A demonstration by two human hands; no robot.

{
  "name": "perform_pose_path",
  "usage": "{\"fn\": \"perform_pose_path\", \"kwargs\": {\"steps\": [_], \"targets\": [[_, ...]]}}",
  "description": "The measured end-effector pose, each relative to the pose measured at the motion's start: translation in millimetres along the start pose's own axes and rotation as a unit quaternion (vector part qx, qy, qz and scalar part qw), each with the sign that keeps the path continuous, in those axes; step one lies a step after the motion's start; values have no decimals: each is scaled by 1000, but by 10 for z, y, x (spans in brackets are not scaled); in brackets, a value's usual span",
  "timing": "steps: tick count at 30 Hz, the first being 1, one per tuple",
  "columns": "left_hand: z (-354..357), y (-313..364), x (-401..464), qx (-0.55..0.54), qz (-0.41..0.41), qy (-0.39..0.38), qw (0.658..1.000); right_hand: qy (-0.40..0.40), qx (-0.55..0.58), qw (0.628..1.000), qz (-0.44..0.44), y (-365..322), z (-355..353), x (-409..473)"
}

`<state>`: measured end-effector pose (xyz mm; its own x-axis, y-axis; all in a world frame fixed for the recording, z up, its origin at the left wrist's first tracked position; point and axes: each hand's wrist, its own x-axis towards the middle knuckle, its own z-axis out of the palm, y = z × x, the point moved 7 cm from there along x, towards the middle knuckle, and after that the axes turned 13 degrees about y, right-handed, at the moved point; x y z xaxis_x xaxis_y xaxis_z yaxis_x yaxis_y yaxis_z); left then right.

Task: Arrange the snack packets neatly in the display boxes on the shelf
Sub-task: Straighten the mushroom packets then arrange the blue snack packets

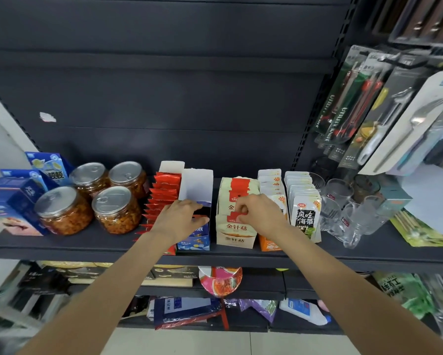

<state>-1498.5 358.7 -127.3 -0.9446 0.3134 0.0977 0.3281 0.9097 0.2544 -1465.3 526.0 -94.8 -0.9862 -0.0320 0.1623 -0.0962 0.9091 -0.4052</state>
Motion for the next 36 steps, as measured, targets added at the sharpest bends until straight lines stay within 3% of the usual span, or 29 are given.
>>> {"fn": "perform_pose_path", "kwargs": {"steps": [4, 7, 10, 12, 15, 17, 20, 25, 28, 31, 33, 36], "targets": [[-8, -8, -8, -12, -1, -6, 1000, 7, 48, 999, 18, 29, -78, 6], [-120, 66, -7, -39, 16, 32, 999, 110, 130, 985, 38, 102, -427, 33], [-301, 200, 0, -192, -10, 72, 979, 210, 225, 950, 52, 164, -834, 62], [-337, 224, 33, -335, -99, 51, 936, 234, 288, 927, 60, 179, -1005, 79], [-322, 227, 52, -521, -264, 11, 811, 239, 349, 904, 63, 175, -1101, 63], [-327, 230, 52, -582, -321, 7, 748, 233, 369, 898, 58, 162, -1109, 22], [-303, 214, 25, -611, -334, -10, 718, 225, 351, 908, 39, 152, -1101, -38], [-391, 142, -35, -686, -326, 31, 650, 284, 179, 942, 17, 231, -1067, -106], [-526, 186, -76, -675, -269, 49, 685, 222, 231, 945, 60, 292, -949, -123], [-609, 202, -118, -611, -206, 47, 763, 156, 447, 869, 147, 333, -825, -151], [-662, 199, -140, -551, -171, 66, 814, 134, 516, 827, 181, 351, -768, -164], [-745, 220, -190, -526, -129, 86, 836, 122, 467, 861, 160, 326, -733, -193]]}}
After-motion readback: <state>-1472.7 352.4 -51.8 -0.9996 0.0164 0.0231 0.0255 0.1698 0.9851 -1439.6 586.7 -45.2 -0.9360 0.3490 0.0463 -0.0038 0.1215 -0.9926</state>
